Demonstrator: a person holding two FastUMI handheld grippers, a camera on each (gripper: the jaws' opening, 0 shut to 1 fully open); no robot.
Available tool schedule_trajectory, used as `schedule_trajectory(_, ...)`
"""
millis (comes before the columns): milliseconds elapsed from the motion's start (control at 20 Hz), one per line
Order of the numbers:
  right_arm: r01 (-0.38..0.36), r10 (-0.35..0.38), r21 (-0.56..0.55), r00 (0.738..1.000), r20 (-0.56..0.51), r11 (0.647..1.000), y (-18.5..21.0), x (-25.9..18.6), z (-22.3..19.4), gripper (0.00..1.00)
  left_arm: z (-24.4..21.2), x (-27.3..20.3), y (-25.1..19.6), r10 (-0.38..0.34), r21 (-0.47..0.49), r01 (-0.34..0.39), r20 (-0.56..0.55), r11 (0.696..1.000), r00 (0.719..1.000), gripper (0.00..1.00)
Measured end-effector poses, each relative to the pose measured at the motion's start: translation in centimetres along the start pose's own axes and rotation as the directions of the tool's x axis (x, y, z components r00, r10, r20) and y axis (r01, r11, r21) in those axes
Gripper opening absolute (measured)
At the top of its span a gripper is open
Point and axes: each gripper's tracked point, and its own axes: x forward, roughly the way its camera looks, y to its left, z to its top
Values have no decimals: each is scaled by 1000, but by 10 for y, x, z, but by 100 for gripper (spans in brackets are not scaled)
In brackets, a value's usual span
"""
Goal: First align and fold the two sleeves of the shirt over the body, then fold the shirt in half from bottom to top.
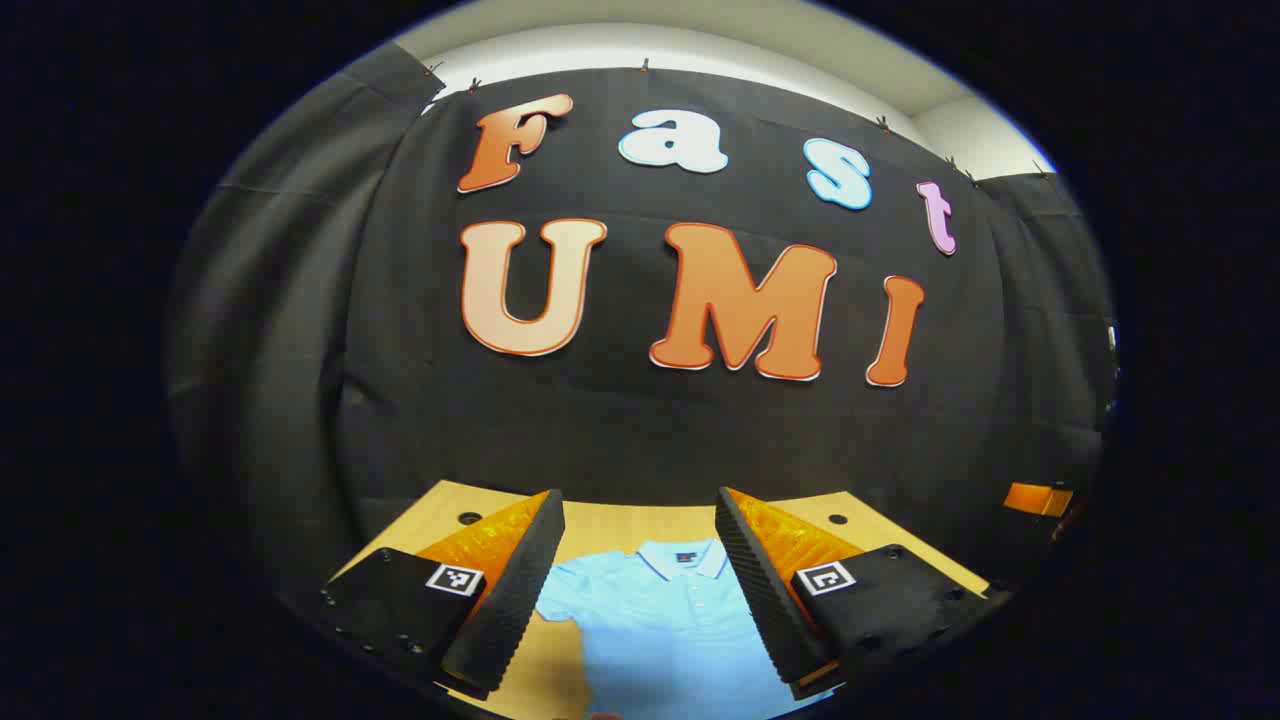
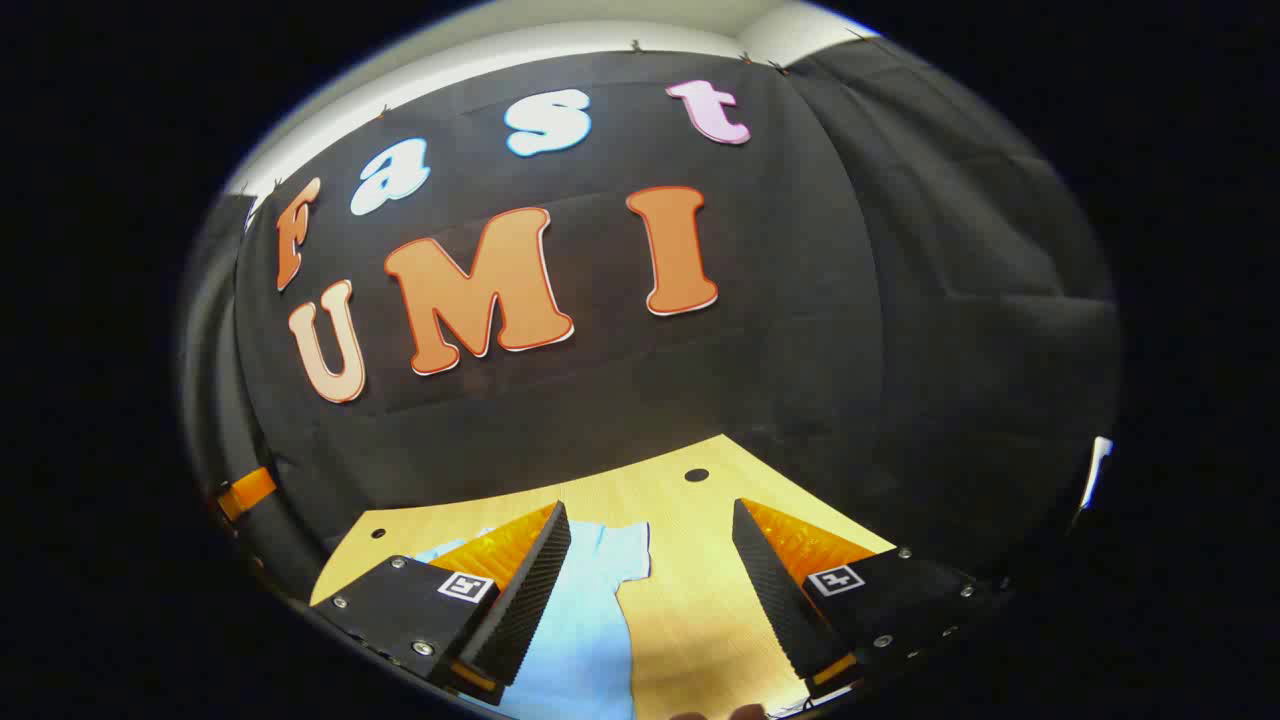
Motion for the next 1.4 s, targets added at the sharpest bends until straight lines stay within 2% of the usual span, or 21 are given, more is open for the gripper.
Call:
schedule_trajectory(250,-29,30,-38,1000,9,999,53,-7,8,98,20,-2,70,49,-13,-49,30,999,998,98)
schedule_trajectory(550,-27,28,-61,1000,11,998,68,8,18,98,42,0,110,128,3,-128,79,992,989,98)
schedule_trajectory(850,-24,20,-80,999,-49,997,49,37,13,98,39,26,99,159,11,-160,69,987,985,98)
schedule_trajectory(950,-42,38,-68,997,-72,997,46,43,14,98,39,33,88,153,11,-154,70,988,986,98)
schedule_trajectory(1150,-34,28,-69,995,-94,997,34,65,16,98,38,46,75,154,19,-156,63,988,986,98)
schedule_trajectory(1400,-39,26,-80,986,-164,996,27,92,8,98,27,63,74,172,12,-173,37,985,984,98)
